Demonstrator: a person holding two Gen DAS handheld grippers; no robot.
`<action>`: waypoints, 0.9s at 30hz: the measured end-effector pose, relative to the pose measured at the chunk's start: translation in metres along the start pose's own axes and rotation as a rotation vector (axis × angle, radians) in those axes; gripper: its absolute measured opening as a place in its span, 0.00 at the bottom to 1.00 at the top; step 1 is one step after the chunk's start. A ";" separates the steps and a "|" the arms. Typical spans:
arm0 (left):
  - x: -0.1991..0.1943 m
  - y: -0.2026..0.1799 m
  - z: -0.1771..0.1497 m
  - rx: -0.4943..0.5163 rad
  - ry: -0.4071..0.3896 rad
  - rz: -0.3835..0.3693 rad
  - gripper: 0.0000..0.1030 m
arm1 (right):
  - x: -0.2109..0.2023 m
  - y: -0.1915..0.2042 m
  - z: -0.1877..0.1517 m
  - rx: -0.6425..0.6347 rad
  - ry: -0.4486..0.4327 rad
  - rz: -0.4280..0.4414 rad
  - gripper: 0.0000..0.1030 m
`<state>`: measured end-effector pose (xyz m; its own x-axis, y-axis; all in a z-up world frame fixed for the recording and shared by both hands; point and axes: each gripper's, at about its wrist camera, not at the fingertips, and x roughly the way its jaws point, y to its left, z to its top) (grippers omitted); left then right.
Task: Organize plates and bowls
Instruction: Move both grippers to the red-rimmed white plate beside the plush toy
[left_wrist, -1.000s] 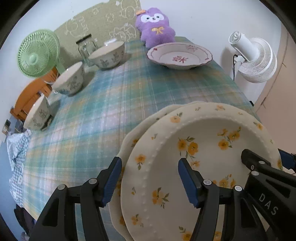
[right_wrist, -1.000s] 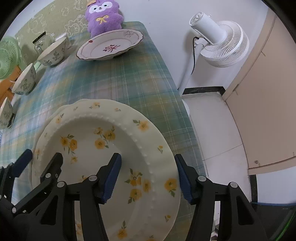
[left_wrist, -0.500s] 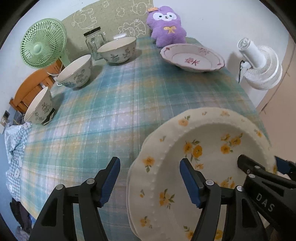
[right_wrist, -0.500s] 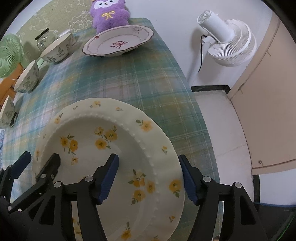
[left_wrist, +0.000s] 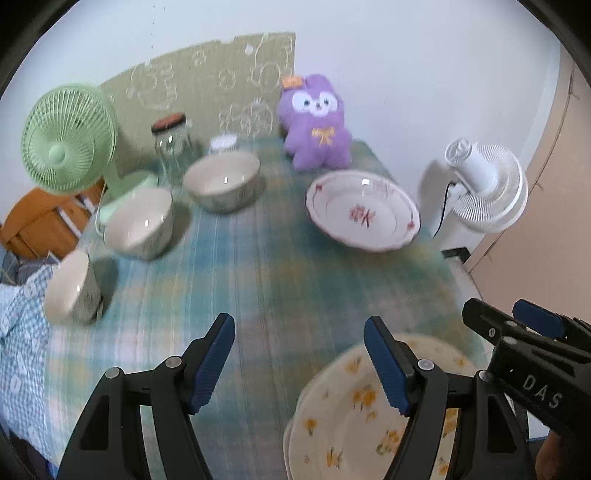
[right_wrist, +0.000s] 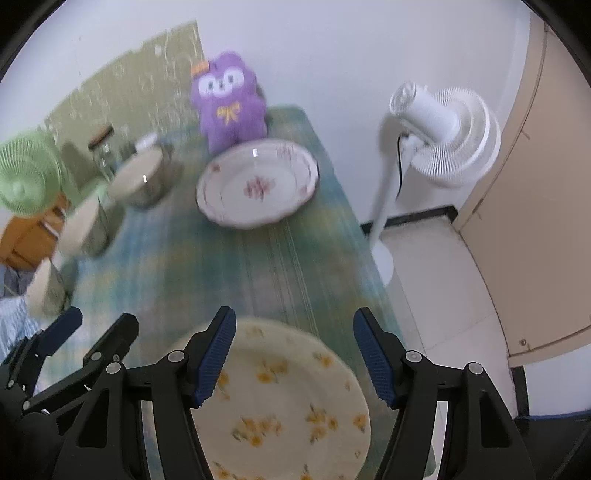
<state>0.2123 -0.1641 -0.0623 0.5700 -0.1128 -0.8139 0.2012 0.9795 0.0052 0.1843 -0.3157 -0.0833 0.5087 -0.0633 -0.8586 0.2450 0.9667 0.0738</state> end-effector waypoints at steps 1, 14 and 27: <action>-0.001 0.001 0.005 -0.004 0.000 -0.007 0.72 | -0.003 0.000 0.006 0.004 -0.006 0.007 0.68; 0.031 -0.016 0.064 -0.054 -0.032 0.049 0.72 | 0.017 -0.002 0.087 -0.084 -0.049 0.068 0.68; 0.120 -0.024 0.104 -0.108 0.001 0.076 0.70 | 0.100 -0.008 0.140 -0.100 -0.025 0.090 0.68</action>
<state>0.3585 -0.2183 -0.0996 0.5795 -0.0379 -0.8141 0.0708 0.9975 0.0040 0.3487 -0.3650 -0.0987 0.5453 0.0195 -0.8380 0.1149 0.9886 0.0977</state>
